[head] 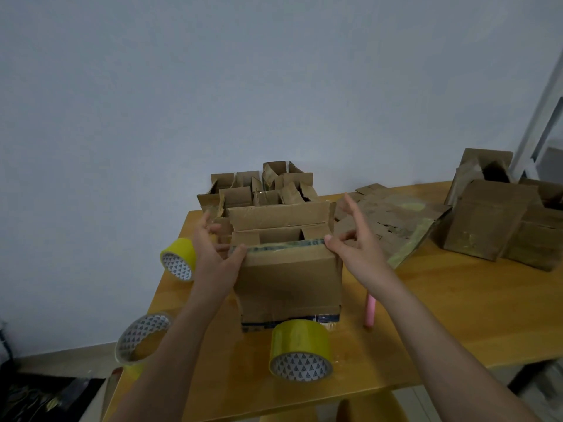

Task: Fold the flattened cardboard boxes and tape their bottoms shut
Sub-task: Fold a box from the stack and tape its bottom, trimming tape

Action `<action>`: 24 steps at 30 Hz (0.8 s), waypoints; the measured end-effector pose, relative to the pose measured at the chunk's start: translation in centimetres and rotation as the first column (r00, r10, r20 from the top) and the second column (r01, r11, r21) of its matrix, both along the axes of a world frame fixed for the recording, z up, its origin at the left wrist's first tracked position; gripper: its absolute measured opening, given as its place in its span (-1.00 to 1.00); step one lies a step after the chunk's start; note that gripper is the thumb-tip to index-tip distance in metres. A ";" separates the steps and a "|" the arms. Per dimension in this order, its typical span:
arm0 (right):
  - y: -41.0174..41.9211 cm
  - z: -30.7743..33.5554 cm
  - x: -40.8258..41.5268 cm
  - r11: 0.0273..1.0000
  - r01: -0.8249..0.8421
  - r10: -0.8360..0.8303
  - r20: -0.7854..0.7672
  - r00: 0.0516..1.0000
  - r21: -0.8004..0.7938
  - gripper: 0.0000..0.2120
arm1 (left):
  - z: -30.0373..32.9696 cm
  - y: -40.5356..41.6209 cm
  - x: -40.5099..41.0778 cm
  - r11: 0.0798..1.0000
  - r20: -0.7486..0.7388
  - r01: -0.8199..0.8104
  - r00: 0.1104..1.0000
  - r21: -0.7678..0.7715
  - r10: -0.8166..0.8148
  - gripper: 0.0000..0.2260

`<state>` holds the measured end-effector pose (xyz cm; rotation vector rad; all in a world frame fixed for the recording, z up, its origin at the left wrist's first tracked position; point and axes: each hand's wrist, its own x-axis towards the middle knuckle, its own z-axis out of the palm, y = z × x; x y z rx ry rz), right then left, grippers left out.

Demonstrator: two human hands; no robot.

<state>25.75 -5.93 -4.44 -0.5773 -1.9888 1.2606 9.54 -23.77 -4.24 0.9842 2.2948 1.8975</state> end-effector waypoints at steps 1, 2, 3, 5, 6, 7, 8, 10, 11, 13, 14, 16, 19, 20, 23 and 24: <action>0.4 0.0 -0.1 0.999 -0.041 0.041 0.014 0.999 -0.003 -0.22 | 0.0 0.1 -0.3 0.999 -0.007 0.042 0.999 -0.015 -0.042 -0.30; 0.7 0.2 -0.2 0.997 -0.078 0.078 0.020 0.997 -0.013 -0.19 | 0.0 0.1 -0.5 0.996 -0.008 0.087 0.996 -0.029 -0.087 -0.29; 1.0 0.2 -0.3 0.994 -0.104 0.104 0.023 0.994 -0.015 -0.20 | 0.0 0.1 -0.6 0.991 -0.007 0.125 0.992 -0.039 -0.125 -0.30; 1.0 0.2 -0.2 0.995 -0.098 0.097 0.014 0.995 0.009 -0.29 | 0.0 0.0 -0.6 0.988 -0.027 0.151 0.988 -0.027 -0.151 -0.37; 0.8 0.1 -0.2 0.996 -0.085 0.085 0.003 0.996 0.035 -0.36 | -0.1 -0.1 -0.6 0.989 -0.044 0.150 0.988 -0.010 -0.150 -0.44; 0.8 -0.3 -0.2 0.995 -0.080 0.081 -0.009 0.997 0.057 -0.45 | -0.3 -0.2 -0.6 0.989 -0.059 0.151 0.987 0.004 -0.150 -0.54; 0.7 -0.7 -0.2 0.994 -0.079 0.081 -0.018 0.997 0.070 -0.56 | -0.6 -0.3 -0.5 0.988 -0.078 0.152 0.985 0.010 -0.151 -0.64; 1.0 -1.5 -0.3 0.995 -0.076 0.079 -0.048 0.996 0.070 -0.72 | -1.1 -0.3 -0.2 0.988 -0.120 0.151 0.982 0.021 -0.148 -0.77; 1.2 -1.8 -0.4 0.996 -0.072 0.076 -0.069 0.995 0.060 -0.76 | -1.3 -0.3 0.0 0.988 -0.128 0.148 0.982 0.036 -0.142 -0.77; 1.6 -1.9 -0.6 0.997 -0.062 0.066 -0.082 0.994 0.051 -0.78 | -1.5 -0.1 0.1 0.987 -0.127 0.153 0.981 0.057 -0.145 -0.78; 1.8 -2.0 -0.7 0.996 -0.058 0.062 -0.057 0.996 0.066 -0.79 | -1.9 0.0 0.1 0.987 -0.128 0.157 0.980 0.042 -0.150 -0.78; 2.2 -3.0 -0.7 0.991 -0.067 0.061 0.055 0.997 0.119 -0.81 | -3.1 0.2 -0.3 0.983 -0.116 0.168 0.977 -0.076 -0.176 -0.75; 2.2 -5.1 -0.6 0.992 -0.103 0.098 0.062 0.993 0.080 -0.78 | -4.8 0.2 -0.4 0.969 -0.063 0.188 0.978 -0.163 -0.200 -0.66; 2.2 -5.3 -0.7 0.991 -0.099 0.095 0.044 0.994 0.089 -0.77 | -4.9 0.4 -0.6 0.971 -0.070 0.181 0.979 -0.157 -0.194 -0.67; 2.4 -4.9 -0.9 0.990 -0.079 0.071 0.072 0.995 0.119 -0.77 | -4.7 0.6 -1.0 0.972 -0.086 0.163 0.980 -0.172 -0.180 -0.71; 2.5 -4.7 -0.8 0.989 -0.080 0.071 0.077 0.995 0.121 -0.77 | -4.7 0.6 -1.2 0.970 -0.092 0.166 0.979 -0.175 -0.184 -0.72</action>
